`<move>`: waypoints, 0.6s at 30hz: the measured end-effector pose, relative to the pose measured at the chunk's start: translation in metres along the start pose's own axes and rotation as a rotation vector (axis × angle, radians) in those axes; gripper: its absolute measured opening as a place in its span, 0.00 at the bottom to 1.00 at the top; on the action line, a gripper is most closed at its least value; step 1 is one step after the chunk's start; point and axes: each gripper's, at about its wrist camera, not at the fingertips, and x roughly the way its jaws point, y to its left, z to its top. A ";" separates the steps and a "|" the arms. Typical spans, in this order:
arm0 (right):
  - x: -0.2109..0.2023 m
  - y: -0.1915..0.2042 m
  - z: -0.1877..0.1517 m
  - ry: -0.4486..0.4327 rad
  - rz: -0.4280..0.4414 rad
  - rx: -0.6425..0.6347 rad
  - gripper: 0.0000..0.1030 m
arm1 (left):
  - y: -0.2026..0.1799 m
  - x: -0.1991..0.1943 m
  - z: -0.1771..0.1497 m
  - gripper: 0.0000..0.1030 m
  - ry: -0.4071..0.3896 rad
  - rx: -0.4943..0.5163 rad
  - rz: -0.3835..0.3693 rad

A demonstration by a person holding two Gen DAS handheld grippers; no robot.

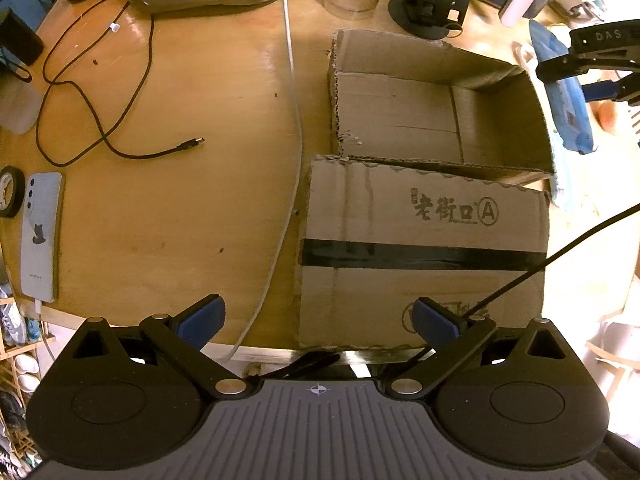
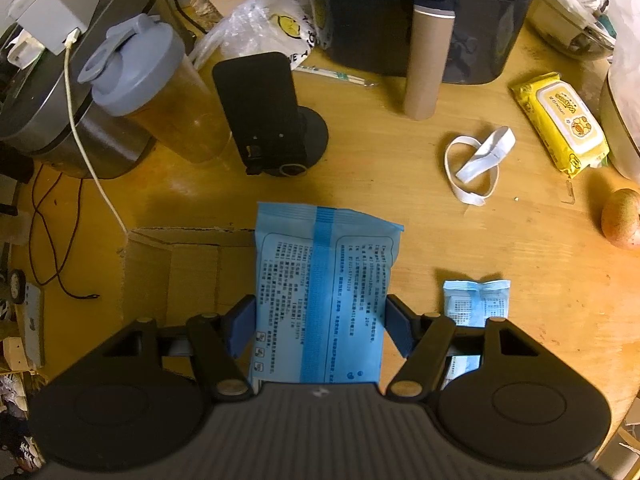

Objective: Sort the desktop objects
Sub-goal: 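Move the held wider blue packet with the right gripper over the open box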

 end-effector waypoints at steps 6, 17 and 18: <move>0.003 0.009 0.002 0.002 0.005 -0.004 0.64 | 0.005 0.000 0.001 1.00 0.000 -0.005 -0.001; 0.006 0.022 0.003 0.008 0.013 -0.012 0.64 | 0.012 0.000 0.004 1.00 0.001 -0.018 -0.007; 0.007 0.023 0.004 0.008 0.013 -0.013 0.64 | 0.013 0.000 0.005 1.00 0.001 -0.019 -0.007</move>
